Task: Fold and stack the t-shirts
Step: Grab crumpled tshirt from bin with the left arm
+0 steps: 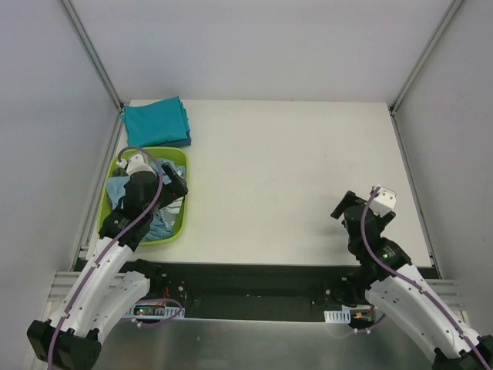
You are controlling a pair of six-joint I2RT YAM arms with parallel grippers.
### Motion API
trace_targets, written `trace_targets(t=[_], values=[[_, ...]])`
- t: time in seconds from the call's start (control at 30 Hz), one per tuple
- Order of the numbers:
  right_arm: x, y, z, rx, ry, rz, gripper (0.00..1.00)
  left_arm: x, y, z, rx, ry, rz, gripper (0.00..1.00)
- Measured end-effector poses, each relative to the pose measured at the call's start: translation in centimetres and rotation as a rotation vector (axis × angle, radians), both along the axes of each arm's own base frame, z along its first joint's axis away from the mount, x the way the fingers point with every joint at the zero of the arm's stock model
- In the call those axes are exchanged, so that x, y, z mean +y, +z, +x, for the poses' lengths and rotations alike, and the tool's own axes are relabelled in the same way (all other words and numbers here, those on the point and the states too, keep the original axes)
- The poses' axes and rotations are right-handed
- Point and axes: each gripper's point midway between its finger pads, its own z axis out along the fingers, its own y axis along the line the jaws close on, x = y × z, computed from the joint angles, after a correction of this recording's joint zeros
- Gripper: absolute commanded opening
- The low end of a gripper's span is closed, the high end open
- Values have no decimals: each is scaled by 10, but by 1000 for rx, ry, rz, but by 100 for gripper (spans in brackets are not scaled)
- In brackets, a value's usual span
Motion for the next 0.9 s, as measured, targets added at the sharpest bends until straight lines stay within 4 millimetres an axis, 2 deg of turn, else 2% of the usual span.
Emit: trace_targets(t=[0.17, 0.4, 0.63, 0.9], values=[[0, 2, -1, -9, 7, 6, 96, 5, 2, -1, -8, 28, 4, 99], [1, 12, -3, -57, 19, 44, 96, 21, -16, -4, 92, 134, 8, 99], [4, 20, -4, -97, 40, 85, 96, 70, -31, 6, 217, 358, -2, 99], [7, 21, -5, -107, 57, 103, 96, 107, -50, 26, 346, 493, 0, 99]])
